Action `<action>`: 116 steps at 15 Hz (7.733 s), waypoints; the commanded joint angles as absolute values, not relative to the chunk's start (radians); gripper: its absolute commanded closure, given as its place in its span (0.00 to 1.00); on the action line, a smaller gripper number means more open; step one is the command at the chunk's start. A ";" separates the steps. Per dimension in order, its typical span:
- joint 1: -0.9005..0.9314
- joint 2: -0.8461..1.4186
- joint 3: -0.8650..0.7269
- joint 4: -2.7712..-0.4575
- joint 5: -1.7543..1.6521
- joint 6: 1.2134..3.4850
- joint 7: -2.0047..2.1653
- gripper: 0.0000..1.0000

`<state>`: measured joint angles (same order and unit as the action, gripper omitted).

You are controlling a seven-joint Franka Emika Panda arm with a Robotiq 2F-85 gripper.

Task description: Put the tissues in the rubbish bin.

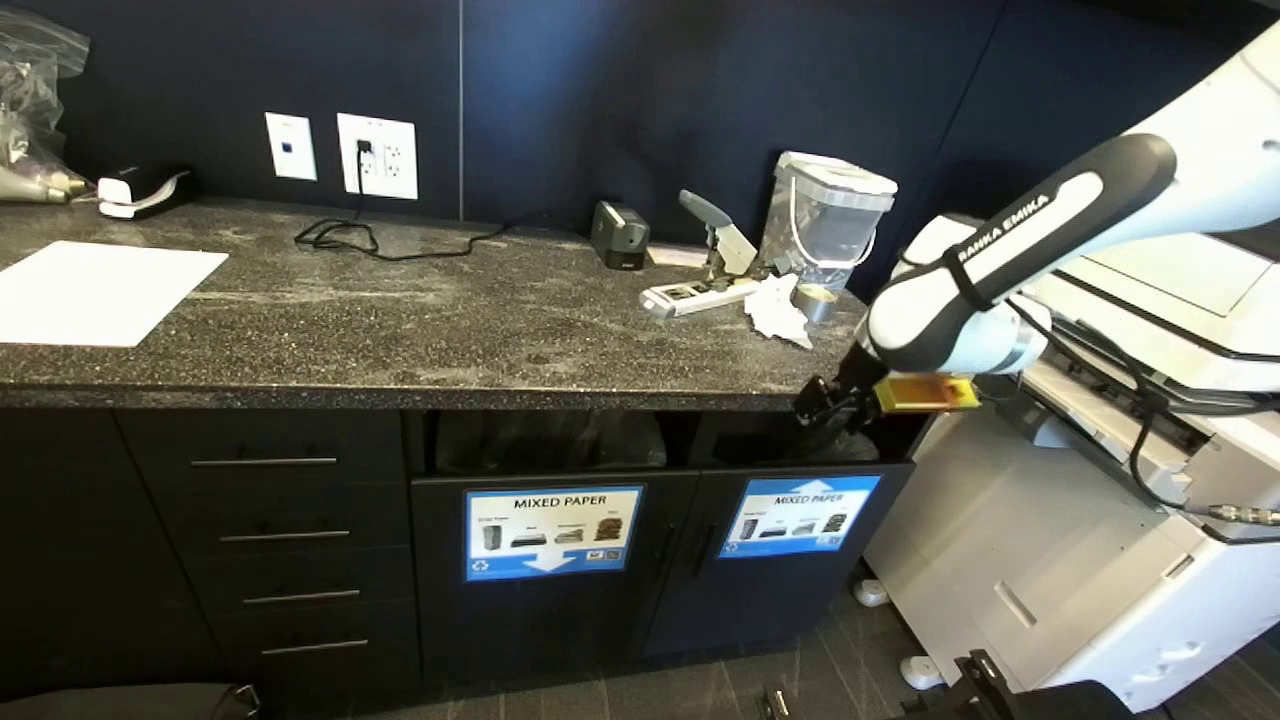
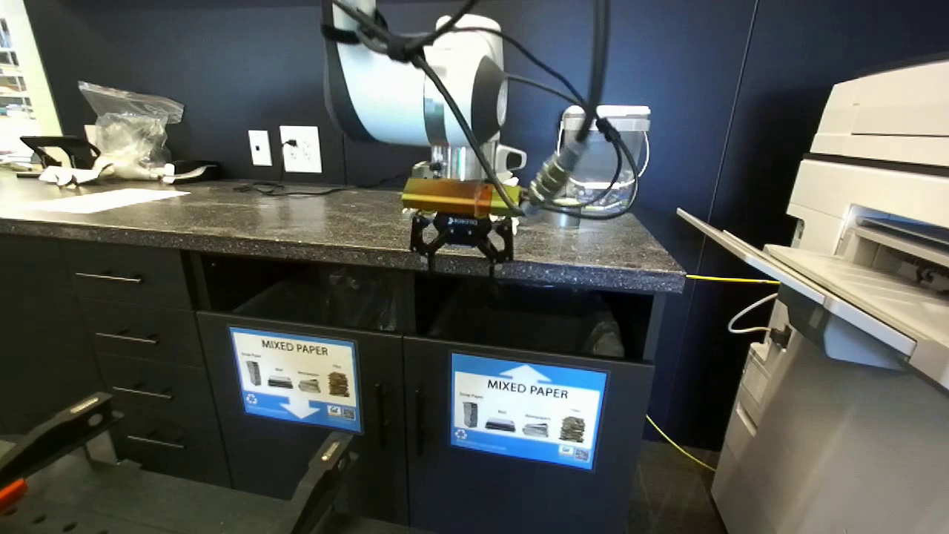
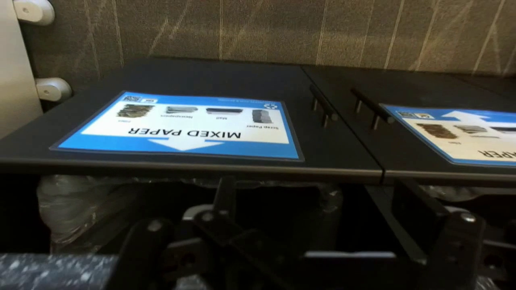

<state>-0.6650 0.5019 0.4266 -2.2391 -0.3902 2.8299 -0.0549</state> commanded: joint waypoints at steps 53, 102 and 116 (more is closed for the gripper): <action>-0.167 0.989 0.022 -1.331 -0.022 2.887 -0.203 1.00; -0.847 1.047 0.425 -2.219 -0.404 3.684 -0.200 0.97; -0.512 1.316 0.239 -1.761 -0.370 4.009 0.101 0.97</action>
